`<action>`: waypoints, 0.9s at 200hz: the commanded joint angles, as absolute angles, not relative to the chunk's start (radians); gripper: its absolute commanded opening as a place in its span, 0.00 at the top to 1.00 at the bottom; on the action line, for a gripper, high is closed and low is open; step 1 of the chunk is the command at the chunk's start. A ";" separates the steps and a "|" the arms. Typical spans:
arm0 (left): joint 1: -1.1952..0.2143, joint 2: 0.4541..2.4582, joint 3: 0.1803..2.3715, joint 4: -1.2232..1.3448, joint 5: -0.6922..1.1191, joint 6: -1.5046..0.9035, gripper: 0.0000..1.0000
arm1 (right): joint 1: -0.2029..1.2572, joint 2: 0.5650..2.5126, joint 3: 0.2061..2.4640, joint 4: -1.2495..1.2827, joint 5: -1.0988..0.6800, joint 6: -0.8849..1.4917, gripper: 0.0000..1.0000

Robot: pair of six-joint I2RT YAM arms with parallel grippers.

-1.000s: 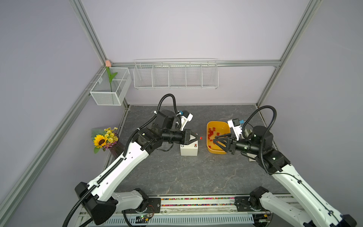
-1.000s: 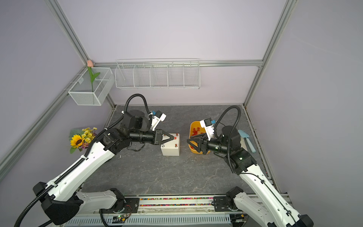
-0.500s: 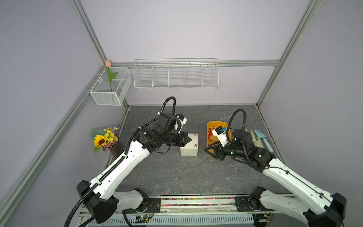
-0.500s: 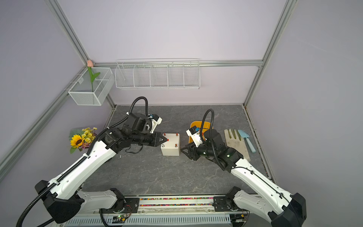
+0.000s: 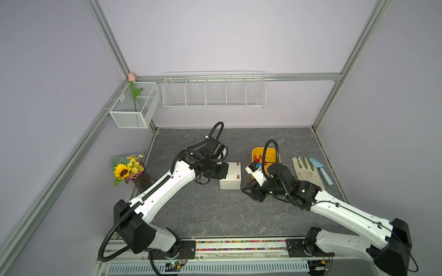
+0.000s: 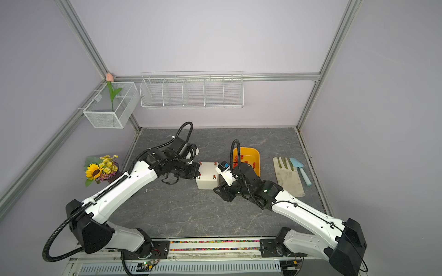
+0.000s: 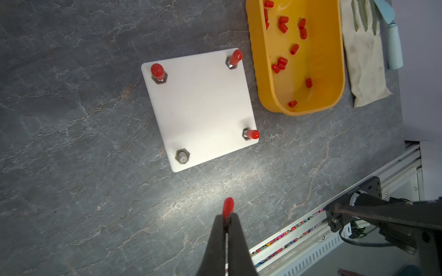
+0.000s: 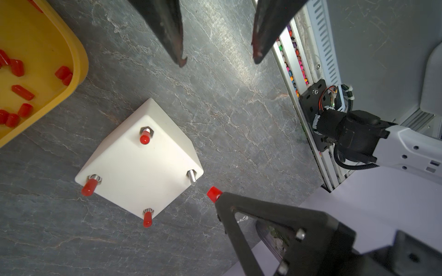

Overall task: Cover the protruding screws with screw protection sleeves
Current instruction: Attach the screw protection sleeve to the screw.

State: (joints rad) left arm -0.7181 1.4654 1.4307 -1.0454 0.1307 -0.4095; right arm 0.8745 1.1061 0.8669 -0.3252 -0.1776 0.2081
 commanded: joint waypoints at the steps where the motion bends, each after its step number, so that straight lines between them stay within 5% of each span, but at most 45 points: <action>1: -0.712 1.501 1.487 -1.140 0.059 -0.396 0.99 | 0.889 1.110 0.869 -0.310 -0.134 0.182 0.52; 180: -0.703 1.660 1.595 -1.251 0.023 -0.325 0.98 | 0.903 1.102 0.827 -0.263 -0.108 0.195 0.52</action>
State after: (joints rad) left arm -0.7113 1.6451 1.5692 -1.2072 0.0299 -0.3435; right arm 0.8940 1.1091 0.8516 -0.2996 -0.1257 0.2047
